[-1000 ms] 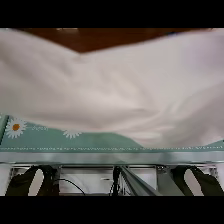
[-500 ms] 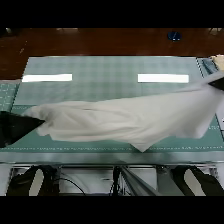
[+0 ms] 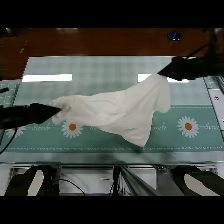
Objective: Fold the shirts.
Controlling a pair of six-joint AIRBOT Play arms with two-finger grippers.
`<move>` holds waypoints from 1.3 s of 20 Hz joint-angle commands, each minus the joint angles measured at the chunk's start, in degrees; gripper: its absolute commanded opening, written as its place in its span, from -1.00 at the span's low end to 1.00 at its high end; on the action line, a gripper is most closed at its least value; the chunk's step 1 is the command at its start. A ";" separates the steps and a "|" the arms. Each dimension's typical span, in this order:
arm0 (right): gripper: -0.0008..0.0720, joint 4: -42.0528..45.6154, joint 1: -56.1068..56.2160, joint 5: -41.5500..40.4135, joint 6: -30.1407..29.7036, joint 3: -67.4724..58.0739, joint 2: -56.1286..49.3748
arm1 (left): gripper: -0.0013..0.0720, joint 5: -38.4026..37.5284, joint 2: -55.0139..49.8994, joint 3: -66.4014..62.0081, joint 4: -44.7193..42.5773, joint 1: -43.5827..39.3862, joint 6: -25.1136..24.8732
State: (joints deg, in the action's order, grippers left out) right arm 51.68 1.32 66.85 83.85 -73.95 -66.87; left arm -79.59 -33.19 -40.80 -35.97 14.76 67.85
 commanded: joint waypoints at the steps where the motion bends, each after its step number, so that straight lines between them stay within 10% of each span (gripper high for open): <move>1: -0.91 1.31 2.78 -15.19 -2.43 0.22 -7.17 | -0.86 8.72 -3.50 4.87 -9.55 -1.79 -4.90; 11: -0.90 1.36 2.80 -26.53 -10.73 0.22 -13.94 | -0.86 22.23 -17.35 11.65 -11.32 -13.51 -4.81; 12: -0.79 1.22 2.80 -25.59 -10.73 0.22 -14.23 | -0.86 24.17 -18.25 11.65 -10.88 -14.84 -4.81; 15: 0.44 1.60 0.31 -21.03 -10.73 -1.05 -11.28 | -0.86 26.32 -19.19 11.65 -10.84 -15.17 -4.87; 21: 0.51 21.18 -15.54 10.10 -8.20 -1.75 1.11 | -0.86 25.59 -19.17 11.63 -11.02 -11.78 -9.05; 26: 0.60 4.66 -28.39 12.46 -10.75 27.93 14.16 | -0.85 25.64 -19.19 11.63 -11.06 -11.80 -11.47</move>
State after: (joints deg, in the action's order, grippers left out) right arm 64.03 -20.80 74.83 74.52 -60.71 -59.68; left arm -54.11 -52.34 -29.19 -46.98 2.76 58.37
